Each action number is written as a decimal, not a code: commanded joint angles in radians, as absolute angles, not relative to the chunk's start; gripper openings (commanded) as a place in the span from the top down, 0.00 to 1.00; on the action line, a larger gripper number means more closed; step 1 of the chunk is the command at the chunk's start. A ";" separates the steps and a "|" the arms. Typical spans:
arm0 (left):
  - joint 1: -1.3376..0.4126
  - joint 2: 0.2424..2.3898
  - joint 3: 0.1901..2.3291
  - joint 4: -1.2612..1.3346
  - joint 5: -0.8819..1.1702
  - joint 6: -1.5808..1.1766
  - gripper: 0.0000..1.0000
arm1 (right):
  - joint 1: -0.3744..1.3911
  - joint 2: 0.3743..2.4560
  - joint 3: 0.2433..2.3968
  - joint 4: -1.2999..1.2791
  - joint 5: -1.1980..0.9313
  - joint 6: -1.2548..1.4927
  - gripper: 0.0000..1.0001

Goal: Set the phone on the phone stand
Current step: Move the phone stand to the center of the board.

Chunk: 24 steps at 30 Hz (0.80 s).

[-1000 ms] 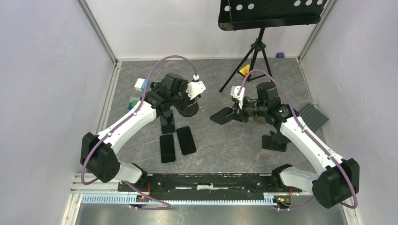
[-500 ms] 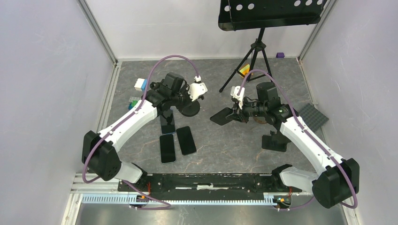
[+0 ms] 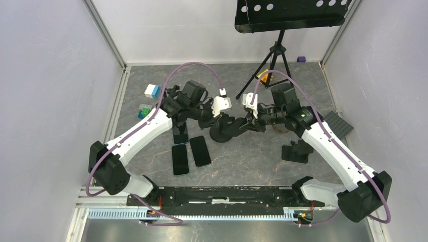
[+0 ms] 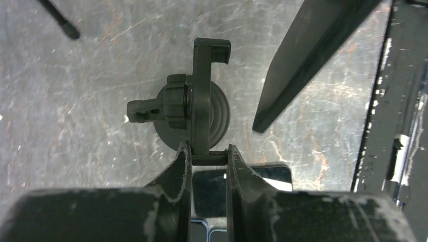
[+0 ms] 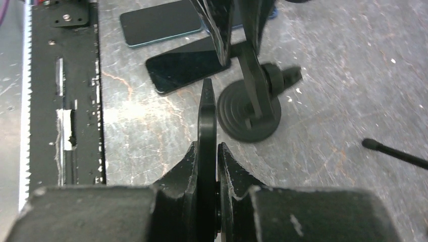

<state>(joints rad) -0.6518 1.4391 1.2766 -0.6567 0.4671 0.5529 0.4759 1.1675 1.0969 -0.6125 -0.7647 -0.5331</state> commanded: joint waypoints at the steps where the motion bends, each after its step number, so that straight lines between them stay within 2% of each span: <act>1: -0.703 1.433 1.317 -0.646 0.565 0.503 0.98 | 0.542 1.175 1.182 -0.701 -0.800 -0.603 1.00; 10: -0.726 1.426 1.310 -0.712 0.607 0.592 0.98 | 0.621 1.233 1.261 -0.817 -0.799 -0.743 1.00; 13: -0.726 1.430 1.323 -0.744 0.595 0.613 0.91 | 0.627 1.257 1.295 -0.851 -0.788 -0.794 1.00; 16: -0.726 1.431 1.331 -0.759 0.596 0.620 0.73 | 0.627 1.277 1.327 -0.877 -0.785 -0.829 1.00; 18: -0.726 1.419 1.323 -0.759 0.605 0.623 0.50 | 0.627 1.284 1.339 -0.886 -0.786 -0.841 1.00; 20: -0.724 1.399 1.311 -0.750 0.601 0.626 0.33 | 0.627 1.285 1.346 -0.893 -0.779 -0.854 1.00; 23: -0.713 1.351 1.291 -0.748 0.580 0.666 0.10 | 0.627 1.292 1.367 -0.914 -0.776 -0.868 1.00; 24: -0.703 1.337 1.288 -0.752 0.582 0.679 0.06 | 0.627 1.296 1.375 -0.923 -0.776 -0.874 1.00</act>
